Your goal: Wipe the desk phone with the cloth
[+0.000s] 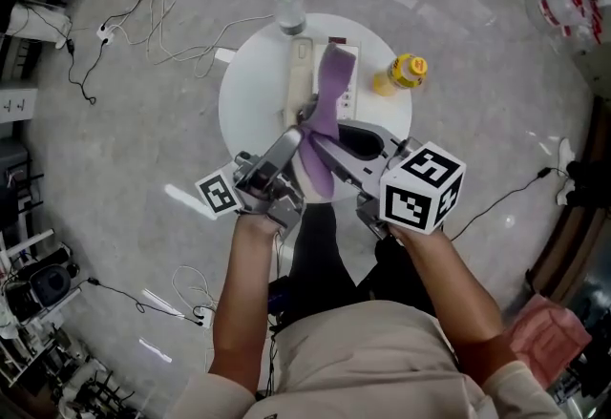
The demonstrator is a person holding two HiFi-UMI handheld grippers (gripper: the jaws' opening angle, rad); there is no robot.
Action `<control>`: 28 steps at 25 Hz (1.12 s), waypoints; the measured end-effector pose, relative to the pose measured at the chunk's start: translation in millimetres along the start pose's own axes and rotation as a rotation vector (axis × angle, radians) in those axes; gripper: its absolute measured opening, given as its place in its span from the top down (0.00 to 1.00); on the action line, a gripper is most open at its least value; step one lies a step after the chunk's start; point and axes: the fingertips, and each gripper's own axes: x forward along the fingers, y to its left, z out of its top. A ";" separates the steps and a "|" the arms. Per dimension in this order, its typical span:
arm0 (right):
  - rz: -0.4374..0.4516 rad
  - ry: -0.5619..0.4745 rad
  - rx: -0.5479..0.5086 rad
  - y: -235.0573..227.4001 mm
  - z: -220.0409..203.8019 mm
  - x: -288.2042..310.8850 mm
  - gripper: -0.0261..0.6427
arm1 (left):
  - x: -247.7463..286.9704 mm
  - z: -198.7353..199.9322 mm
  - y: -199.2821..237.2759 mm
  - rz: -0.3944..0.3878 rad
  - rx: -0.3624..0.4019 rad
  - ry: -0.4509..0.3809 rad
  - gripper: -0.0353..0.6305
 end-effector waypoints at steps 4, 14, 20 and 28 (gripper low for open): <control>0.067 0.096 -0.022 25.1 -17.6 -6.8 0.85 | -10.0 5.6 -4.5 -0.018 -0.035 -0.044 0.63; -0.026 -0.034 0.011 30.4 -13.5 -20.6 0.85 | -16.1 -15.2 -22.3 -0.024 0.022 0.077 0.63; -0.085 -0.085 -0.029 8.5 12.4 -14.6 0.84 | -17.4 -15.1 -22.7 -0.025 0.039 0.076 0.63; 0.099 0.139 -0.053 51.1 -46.6 -1.0 0.85 | -31.4 11.4 -18.1 -0.016 0.014 -0.039 0.63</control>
